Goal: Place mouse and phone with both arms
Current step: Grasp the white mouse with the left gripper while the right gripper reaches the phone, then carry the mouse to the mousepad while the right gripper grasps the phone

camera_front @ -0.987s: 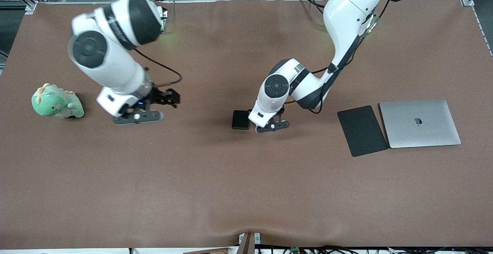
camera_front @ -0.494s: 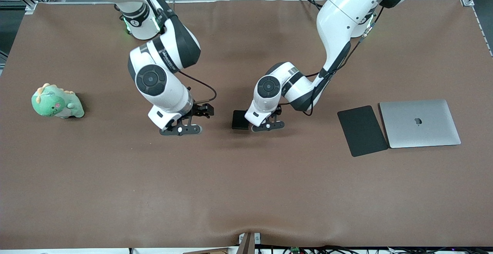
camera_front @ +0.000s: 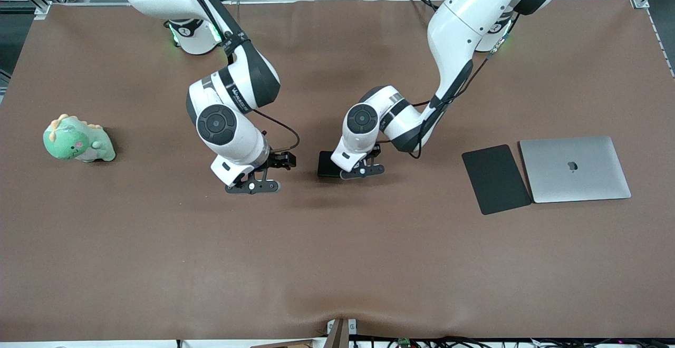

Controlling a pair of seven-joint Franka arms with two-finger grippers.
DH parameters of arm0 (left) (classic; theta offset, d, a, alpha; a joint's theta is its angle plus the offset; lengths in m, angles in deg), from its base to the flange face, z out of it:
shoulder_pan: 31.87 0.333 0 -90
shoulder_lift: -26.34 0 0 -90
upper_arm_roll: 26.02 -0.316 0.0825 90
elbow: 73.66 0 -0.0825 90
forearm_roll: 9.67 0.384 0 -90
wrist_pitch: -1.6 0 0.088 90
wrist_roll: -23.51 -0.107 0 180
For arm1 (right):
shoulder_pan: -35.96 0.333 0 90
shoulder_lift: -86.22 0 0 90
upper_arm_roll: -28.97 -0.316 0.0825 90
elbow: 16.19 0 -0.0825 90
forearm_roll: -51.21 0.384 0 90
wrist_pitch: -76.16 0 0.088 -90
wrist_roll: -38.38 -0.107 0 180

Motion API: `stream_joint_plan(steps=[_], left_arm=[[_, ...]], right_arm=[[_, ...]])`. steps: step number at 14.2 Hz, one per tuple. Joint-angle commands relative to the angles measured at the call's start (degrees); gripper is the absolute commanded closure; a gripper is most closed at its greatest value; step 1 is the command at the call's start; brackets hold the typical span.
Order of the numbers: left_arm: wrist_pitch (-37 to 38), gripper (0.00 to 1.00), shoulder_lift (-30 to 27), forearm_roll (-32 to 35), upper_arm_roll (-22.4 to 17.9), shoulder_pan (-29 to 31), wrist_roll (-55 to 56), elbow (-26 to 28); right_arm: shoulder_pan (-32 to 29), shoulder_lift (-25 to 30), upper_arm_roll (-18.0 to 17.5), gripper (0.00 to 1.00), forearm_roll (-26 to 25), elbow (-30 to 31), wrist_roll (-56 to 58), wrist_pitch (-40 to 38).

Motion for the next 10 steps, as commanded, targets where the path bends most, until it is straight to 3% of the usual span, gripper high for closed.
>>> stream_joint_plan(steps=[1,5,10], left_arm=[[2.06,0.67,-3.04,2.85,-1.6,1.75,0.49,0.41],[13.32,0.68,-12.26,2.25,-1.08,11.22,-10.21,1.81],[13.6,0.68,-17.82,2.06,-0.73,24.24,-17.44,8.58]], right_arm=[[1.35,-0.43,0.47,0.0,0.74,0.36,-0.85,1.84],[3.03,-4.2,0.47,0.0,0.73,-1.83,-0.85,4.66],[5.83,-11.32,0.47,0.0,0.39,-7.79,-4.19,6.24]])
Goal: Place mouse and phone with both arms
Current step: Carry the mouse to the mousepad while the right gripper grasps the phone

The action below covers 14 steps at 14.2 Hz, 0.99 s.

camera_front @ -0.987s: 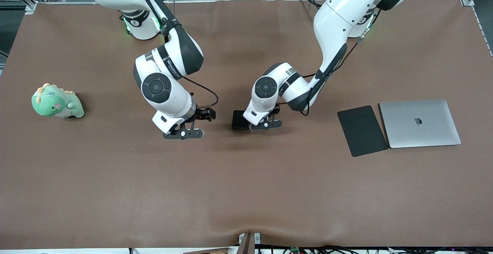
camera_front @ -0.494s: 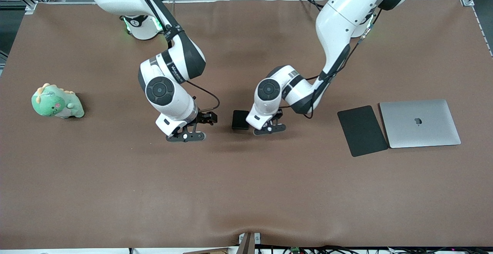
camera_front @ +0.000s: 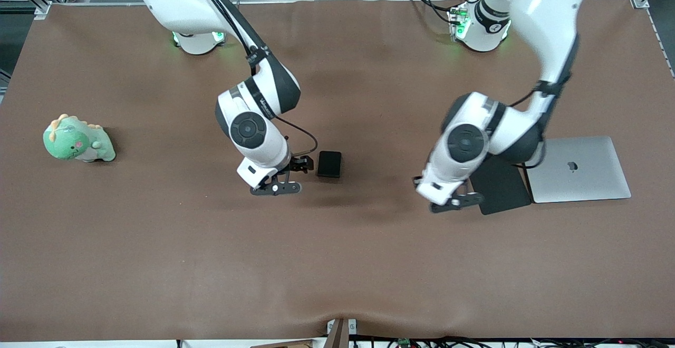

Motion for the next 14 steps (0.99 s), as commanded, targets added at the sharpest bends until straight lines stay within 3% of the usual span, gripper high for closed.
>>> stream_joint_plan(steps=[1,4,8,14], left_arm=[[-0.74,0.68,-2.9,0.34,1.04,6.18,-2.1,5.33],[-0.83,0.68,-3.96,0.34,1.3,12.69,-5.61,8.41],[-3.01,0.68,-4.14,0.34,2.88,20.25,-9.05,12.89],[-13.47,0.68,-4.14,0.69,3.85,23.17,-10.28,20.8]], right_arm=[[2.89,-5.46,0.53,0.0,0.38,-7.1,-2.42,0.53],[7.28,-10.82,0.97,0.0,-0.67,-13.51,-9.35,0.45],[7.29,-13.29,0.89,0.0,-2.6,-14.32,-9.81,0.45],[8.88,-15.23,0.8,0.0,-2.43,-14.41,-10.51,1.06]])
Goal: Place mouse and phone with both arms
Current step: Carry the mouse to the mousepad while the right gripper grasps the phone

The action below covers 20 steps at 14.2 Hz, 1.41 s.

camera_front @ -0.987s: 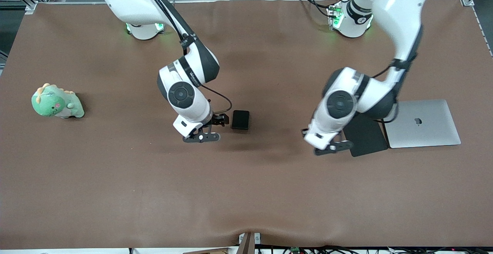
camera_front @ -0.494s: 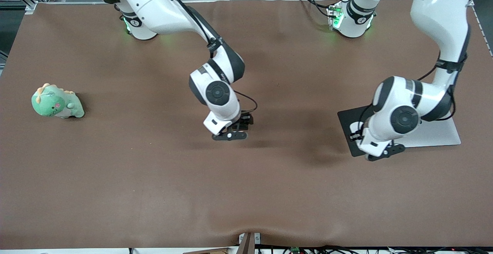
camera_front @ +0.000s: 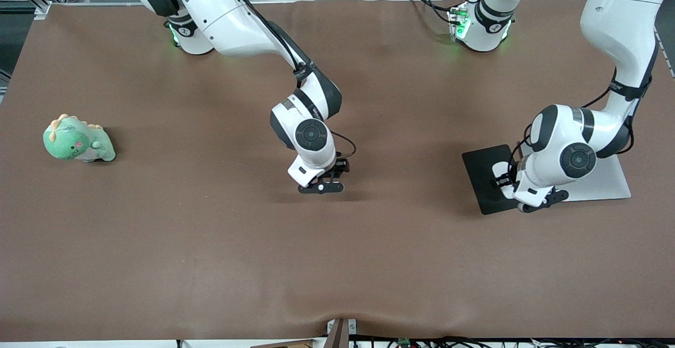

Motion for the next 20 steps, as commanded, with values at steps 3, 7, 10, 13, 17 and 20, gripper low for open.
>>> stream_joint_plan(steps=[3,7,10,13,17,20], left_arm=[[-7.14,0.68,-1.8,0.86,1.09,2.3,-3.09,5.84],[-10.66,0.67,-0.84,0.86,1.09,2.48,-4.94,6.63],[-12.15,0.67,0.13,1.04,1.09,3.01,-5.29,6.72],[-14.26,0.67,0.92,1.13,1.09,3.44,-7.31,7.42],[-15.94,0.66,1.8,1.21,1.0,3.44,-7.48,7.86],[-17.34,0.66,2.68,1.48,1.0,3.44,-7.75,7.95]], right_arm=[[1.74,-1.78,0.1,0.0,-0.77,-2.13,-4.54,0.6],[1.83,-1.96,0.1,0.0,-1.04,-1.87,-4.55,0.69],[1.74,-2.31,0.1,0.0,-1.04,-1.69,-4.55,0.69],[1.74,-2.4,0.1,0.0,-1.04,-1.52,-4.72,0.69],[1.83,-2.84,0.1,0.0,-0.86,-1.52,-4.81,1.21],[1.57,-2.93,0.1,0.0,-0.69,-1.43,-4.9,2.1]])
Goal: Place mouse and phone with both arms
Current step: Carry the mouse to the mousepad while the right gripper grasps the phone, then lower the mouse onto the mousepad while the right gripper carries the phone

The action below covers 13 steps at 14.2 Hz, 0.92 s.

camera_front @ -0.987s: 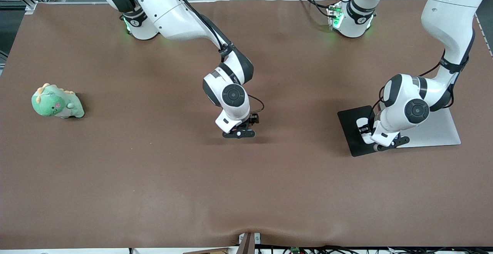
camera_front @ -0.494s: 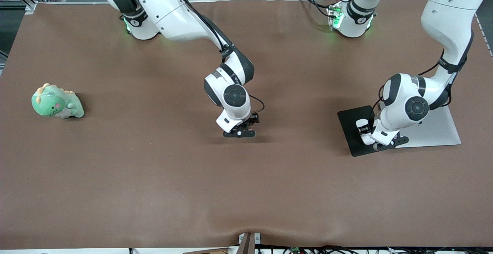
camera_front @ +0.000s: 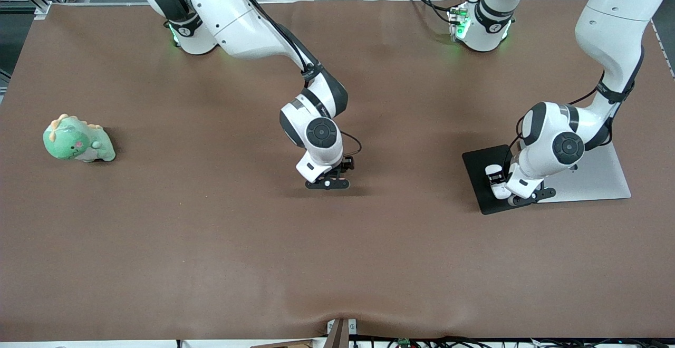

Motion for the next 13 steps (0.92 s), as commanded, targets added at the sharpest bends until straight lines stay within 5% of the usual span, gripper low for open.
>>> stream_joint_plan(steps=[1,2,3,4,8,13], left_arm=[[-2.79,0.66,0.84,1.56,0.93,1.03,-0.43,0.86],[-2.8,0.67,0.93,1.56,0.93,0.86,-0.69,0.95],[-2.8,0.67,0.93,1.65,0.93,0.68,-1.21,0.95],[-2.8,0.67,0.93,1.65,0.93,0.5,-1.39,0.95],[-2.8,0.67,0.93,3.49,1.02,0.24,-2.27,0.95],[-2.8,0.63,0.93,3.85,1.02,0.15,-2.71,0.95]], right_arm=[[-0.26,-0.76,-0.08,0.0,-0.45,-1.15,-1.56,0.21],[-0.44,-0.76,-0.16,0.33,-0.01,-1.15,-1.65,0.12],[-0.53,-0.76,-0.17,0.89,0.08,-1.15,-2.17,0.03],[-0.7,-0.76,-0.17,0.98,0.17,-1.15,-2.7,0.03],[-3.15,3.43,-0.08,1.0,0.26,0.51,-2.79,-2.42],[-16.14,16.53,-0.16,1.0,0.17,3.51,4.83,-12.34]])
